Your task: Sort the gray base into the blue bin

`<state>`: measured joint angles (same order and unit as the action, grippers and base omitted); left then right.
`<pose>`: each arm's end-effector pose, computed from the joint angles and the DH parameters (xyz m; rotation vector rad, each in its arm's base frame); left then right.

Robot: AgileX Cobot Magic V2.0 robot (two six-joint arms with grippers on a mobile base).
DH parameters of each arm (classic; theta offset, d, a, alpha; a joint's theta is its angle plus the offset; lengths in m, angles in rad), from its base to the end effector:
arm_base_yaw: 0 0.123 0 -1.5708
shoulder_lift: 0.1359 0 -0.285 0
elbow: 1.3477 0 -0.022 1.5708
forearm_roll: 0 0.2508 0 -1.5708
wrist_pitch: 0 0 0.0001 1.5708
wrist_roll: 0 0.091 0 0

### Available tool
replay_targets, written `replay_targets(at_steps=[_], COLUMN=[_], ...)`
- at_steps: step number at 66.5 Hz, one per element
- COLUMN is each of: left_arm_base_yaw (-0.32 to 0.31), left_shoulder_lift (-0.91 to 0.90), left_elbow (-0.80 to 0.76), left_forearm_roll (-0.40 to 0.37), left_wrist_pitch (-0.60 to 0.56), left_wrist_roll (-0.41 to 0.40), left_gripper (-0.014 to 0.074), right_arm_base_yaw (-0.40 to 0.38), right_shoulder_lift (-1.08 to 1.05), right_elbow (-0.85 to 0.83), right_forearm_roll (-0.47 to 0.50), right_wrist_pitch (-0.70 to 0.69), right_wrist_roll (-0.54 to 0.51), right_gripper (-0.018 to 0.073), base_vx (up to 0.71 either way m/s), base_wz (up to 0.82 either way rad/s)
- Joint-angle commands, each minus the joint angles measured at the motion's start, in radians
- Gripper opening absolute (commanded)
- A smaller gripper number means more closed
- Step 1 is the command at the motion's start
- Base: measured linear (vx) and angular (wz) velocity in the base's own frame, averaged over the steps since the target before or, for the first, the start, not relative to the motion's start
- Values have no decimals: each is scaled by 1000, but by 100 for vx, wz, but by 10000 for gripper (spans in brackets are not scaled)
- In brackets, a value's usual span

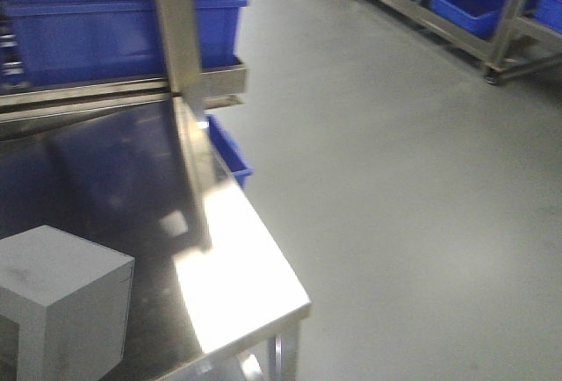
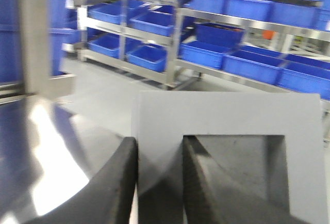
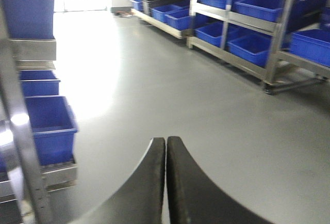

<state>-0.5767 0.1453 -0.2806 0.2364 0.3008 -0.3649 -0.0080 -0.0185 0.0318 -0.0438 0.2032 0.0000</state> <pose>0.0508 -0.0255 0.2724 0.3087 1.6349 -0.4885 0.0557 -0.0013 0.1850 -0.0231 1.7000 -0.0455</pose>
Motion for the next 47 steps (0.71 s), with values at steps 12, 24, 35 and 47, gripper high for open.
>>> replay_targets(at_steps=[12, 24, 35, 47], left_arm_base_yaw=[-5, -5, -5, -5], left_shoulder_lift=[5, 5, 5, 5], left_elbow=[-30, -30, -30, -30], left_forearm_roll=[-4, -4, -4, -4], left_wrist_pitch=[-109, -109, -109, -109], left_wrist_roll=[-4, -4, -4, -4], left_gripper=[-7, -7, -7, -7], right_arm_base_yaw=[3, 3, 3, 3], right_shoulder_lift=[-8, -8, -8, -8], right_elbow=[5, 5, 5, 5], right_forearm_roll=[-9, -9, -9, -9], right_wrist_pitch=[-77, -78, -77, -77], right_wrist_roll=[-12, -12, -12, -12], right_gripper=[-5, -5, -5, -5], base_vx=[-5, -3, -1, 2], base_wz=[-61, -58, -60, -68])
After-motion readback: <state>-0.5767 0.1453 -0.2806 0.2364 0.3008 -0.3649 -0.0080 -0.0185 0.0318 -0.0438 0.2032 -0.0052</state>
